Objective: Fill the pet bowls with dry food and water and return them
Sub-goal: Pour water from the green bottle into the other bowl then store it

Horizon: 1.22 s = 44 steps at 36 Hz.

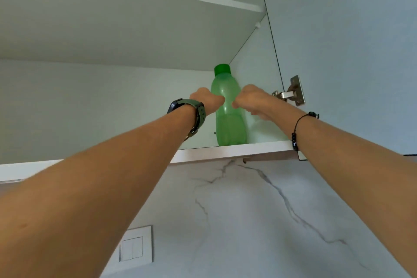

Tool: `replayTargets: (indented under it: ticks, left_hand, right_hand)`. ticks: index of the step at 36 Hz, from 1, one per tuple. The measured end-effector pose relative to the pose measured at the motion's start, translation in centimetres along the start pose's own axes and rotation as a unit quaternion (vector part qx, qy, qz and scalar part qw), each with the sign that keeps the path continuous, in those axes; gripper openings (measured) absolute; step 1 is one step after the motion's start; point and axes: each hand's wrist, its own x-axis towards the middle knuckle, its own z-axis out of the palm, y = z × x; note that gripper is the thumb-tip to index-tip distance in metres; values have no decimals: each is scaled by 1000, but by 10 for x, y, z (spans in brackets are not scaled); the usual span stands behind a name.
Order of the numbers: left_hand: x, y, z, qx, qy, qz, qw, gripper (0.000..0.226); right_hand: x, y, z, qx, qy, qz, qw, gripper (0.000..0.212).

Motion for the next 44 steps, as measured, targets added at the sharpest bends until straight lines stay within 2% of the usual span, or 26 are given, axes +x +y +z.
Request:
replayTargets:
  ticks: [2,3,8,11,14,16,20,25,31,35,39,44]
  left_hand:
    - [10,-1,12,-35,-5,-20,999,33]
    - [15,-3,18,-51,-9,-33,998,41]
    - [38,-10,41,-97,-21,-89,991,47]
    - [44,-10,49,-105,-44,-115,987,57]
    - [49,-9,52,-116,-95,-139,979,67]
    - [53,-8,56,-129,-106,-147,975,66]
    - [58,-5,63,-128,-59,-123,982,56]
    - [45,1,55,-97,-36,-109,989,51]
    - [8,16,17,-98,-24,-111,989,57]
    - [-17,25,-12,-116,-22,-114,987,56]
    - [-45,37,-35,-132,-20,-104,986,51]
    - [-81,48,-62,-147,-11,-90,985,48]
  right_hand:
    - [10,13,6,-21,-6,4,1000,19]
    - [15,19,8,-27,-11,7,1000,21]
    - [42,46,20,24,-44,36,998,67]
    - [54,56,28,49,-66,56,995,86]
    - [60,58,33,42,-91,68,993,92]
    - [62,59,33,45,-105,72,991,90]
    - [62,58,34,59,-106,61,991,83]
    - [50,50,33,55,-98,29,993,75]
    - [20,25,19,103,-89,10,991,68]
    - [-7,3,8,144,-113,10,983,56]
    - [-36,-19,-5,170,-112,1,979,59]
    - [-74,-43,-20,178,-93,-12,980,38]
